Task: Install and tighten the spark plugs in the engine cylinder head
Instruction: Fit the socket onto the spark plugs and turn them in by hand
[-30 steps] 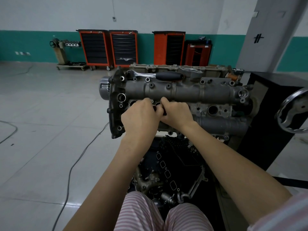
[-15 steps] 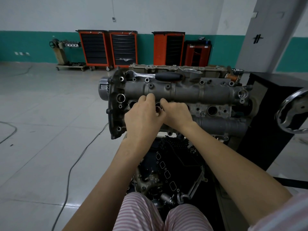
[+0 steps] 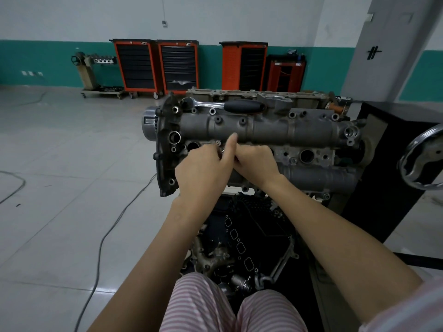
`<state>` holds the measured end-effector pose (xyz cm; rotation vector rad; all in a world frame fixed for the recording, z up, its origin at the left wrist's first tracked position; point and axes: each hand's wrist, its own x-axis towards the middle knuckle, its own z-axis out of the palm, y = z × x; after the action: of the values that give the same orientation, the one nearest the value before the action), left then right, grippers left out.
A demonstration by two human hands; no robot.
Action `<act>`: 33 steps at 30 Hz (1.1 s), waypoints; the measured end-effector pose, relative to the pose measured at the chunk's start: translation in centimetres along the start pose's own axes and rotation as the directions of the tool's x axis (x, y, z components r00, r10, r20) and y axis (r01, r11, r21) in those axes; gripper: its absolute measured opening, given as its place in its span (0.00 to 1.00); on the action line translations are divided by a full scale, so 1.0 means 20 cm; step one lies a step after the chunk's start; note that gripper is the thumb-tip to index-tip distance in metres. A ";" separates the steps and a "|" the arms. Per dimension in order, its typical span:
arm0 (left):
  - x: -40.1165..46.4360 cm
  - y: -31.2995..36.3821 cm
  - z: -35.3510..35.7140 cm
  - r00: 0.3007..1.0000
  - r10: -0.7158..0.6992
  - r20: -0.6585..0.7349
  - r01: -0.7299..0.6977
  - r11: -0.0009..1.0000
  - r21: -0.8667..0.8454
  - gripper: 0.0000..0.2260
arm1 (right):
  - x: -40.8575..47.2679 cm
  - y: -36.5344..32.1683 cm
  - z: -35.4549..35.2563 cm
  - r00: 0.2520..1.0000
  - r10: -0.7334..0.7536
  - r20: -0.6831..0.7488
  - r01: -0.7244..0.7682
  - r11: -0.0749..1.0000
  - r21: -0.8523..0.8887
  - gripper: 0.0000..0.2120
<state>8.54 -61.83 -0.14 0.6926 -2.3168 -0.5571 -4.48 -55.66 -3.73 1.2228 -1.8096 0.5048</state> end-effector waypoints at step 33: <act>-0.03 -0.01 0.00 0.990 0.139 -0.023 -0.136 0.984 0.112 0.16 | 0.01 -0.01 -0.01 0.982 0.100 0.161 -0.096 0.995 -0.031 0.08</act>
<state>8.98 -61.71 -0.45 0.5819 -2.3586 -0.3557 -4.24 -55.76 -3.48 1.1926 -2.0158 0.4484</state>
